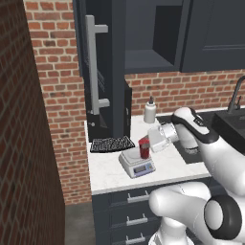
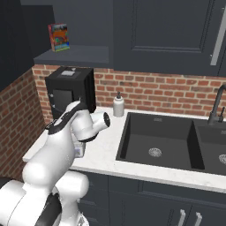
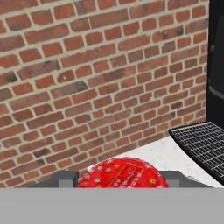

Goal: Pick the yogurt and place it on the digital scale for weighing, and close the cabinet.

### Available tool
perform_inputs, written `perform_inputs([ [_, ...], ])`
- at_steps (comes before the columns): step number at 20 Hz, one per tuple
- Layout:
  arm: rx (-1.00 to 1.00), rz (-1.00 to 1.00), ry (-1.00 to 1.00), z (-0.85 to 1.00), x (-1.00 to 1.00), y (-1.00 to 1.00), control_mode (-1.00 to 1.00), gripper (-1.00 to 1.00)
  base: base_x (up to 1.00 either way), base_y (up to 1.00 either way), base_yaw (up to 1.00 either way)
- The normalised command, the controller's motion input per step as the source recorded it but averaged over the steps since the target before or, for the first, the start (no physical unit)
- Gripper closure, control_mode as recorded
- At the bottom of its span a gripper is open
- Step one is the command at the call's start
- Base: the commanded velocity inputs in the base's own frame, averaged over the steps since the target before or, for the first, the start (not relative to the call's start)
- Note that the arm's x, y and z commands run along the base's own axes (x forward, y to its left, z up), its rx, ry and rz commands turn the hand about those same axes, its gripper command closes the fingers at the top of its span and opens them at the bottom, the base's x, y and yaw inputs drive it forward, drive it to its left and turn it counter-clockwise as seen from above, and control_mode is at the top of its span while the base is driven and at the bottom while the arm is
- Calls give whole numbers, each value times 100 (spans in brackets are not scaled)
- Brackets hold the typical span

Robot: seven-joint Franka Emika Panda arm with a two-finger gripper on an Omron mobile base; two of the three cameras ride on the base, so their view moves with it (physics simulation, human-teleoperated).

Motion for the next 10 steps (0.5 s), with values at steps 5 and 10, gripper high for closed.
perform_inputs([
  [5,2,3,0,-12,16,0,-100,100,0,0,0],
  [10,1,3,-1,-2,14,0,-100,100,0,0,0],
])
